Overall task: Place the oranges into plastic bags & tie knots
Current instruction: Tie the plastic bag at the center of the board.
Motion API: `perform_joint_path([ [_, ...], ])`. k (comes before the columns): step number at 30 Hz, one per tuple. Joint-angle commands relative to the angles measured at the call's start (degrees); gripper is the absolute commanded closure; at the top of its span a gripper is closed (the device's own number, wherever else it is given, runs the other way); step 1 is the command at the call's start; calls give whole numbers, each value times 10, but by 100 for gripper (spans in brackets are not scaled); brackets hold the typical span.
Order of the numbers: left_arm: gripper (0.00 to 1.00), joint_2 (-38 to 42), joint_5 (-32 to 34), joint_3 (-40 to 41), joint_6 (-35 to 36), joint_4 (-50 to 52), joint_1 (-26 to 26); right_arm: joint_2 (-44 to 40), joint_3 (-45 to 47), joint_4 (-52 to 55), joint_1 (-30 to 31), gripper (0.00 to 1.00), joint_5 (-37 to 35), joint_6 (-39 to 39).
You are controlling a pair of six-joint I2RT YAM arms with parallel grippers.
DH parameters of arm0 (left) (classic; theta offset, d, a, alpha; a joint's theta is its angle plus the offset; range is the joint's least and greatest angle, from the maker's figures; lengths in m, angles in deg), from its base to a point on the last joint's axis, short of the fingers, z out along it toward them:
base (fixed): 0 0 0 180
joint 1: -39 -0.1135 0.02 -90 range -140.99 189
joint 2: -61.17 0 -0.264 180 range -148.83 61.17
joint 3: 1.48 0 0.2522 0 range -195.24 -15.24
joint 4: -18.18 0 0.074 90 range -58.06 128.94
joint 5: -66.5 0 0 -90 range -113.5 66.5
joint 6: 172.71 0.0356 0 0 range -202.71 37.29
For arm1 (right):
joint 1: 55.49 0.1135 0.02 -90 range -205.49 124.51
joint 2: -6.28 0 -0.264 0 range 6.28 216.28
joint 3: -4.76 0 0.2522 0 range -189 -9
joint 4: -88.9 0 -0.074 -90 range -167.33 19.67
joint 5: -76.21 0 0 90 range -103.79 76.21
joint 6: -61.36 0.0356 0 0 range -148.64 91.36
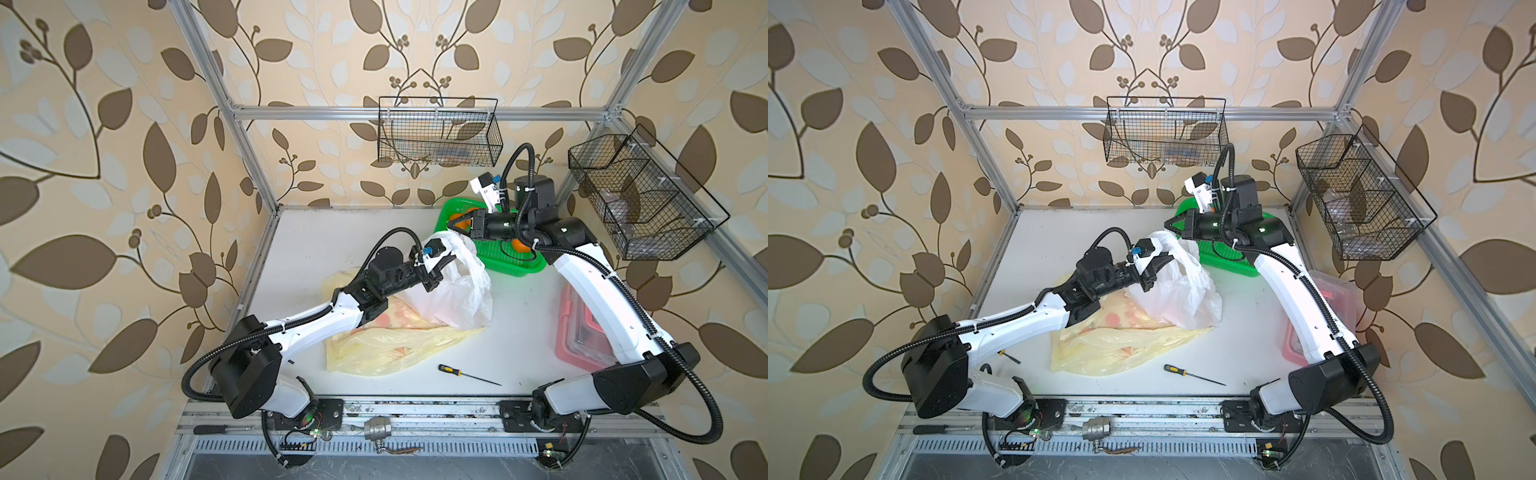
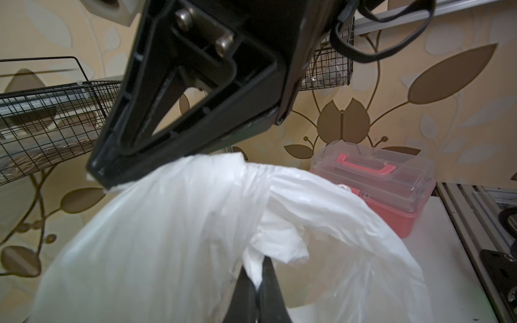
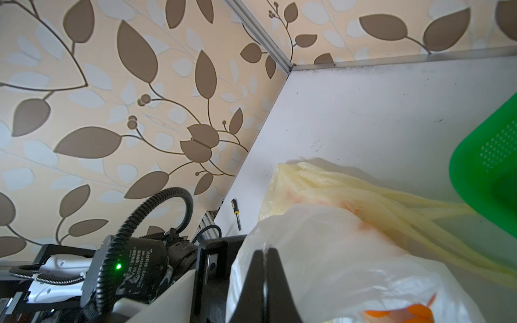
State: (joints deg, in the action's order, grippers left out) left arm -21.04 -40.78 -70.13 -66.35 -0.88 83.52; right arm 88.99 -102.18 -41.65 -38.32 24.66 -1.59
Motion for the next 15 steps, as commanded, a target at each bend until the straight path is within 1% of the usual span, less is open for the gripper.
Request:
perform_joint_path([
  [1, 100, 23, 9, 15, 0, -17, -7, -32, 5, -29, -11, 100, -27, -16],
  [5, 100, 34, 15, 27, -8, 0, -7, -44, 9, -13, -13, 100, -75, -48],
  [8, 100, 47, 17, 31, -18, 17, -7, -56, 16, -3, -12, 100, -129, -77],
  [11, 100, 69, 20, 32, -37, 43, -7, -69, 25, 10, -1, 100, -212, -120],
  [12, 100, 77, 24, 30, -47, 56, -7, -72, 27, 16, 7, 100, -255, -141],
  [13, 100, 85, 30, 29, -56, 70, -7, -73, 30, 21, 18, 100, -295, -161],
  [15, 100, 103, 53, 25, -76, 99, -7, -75, 37, 23, 38, 100, -352, -188],
])
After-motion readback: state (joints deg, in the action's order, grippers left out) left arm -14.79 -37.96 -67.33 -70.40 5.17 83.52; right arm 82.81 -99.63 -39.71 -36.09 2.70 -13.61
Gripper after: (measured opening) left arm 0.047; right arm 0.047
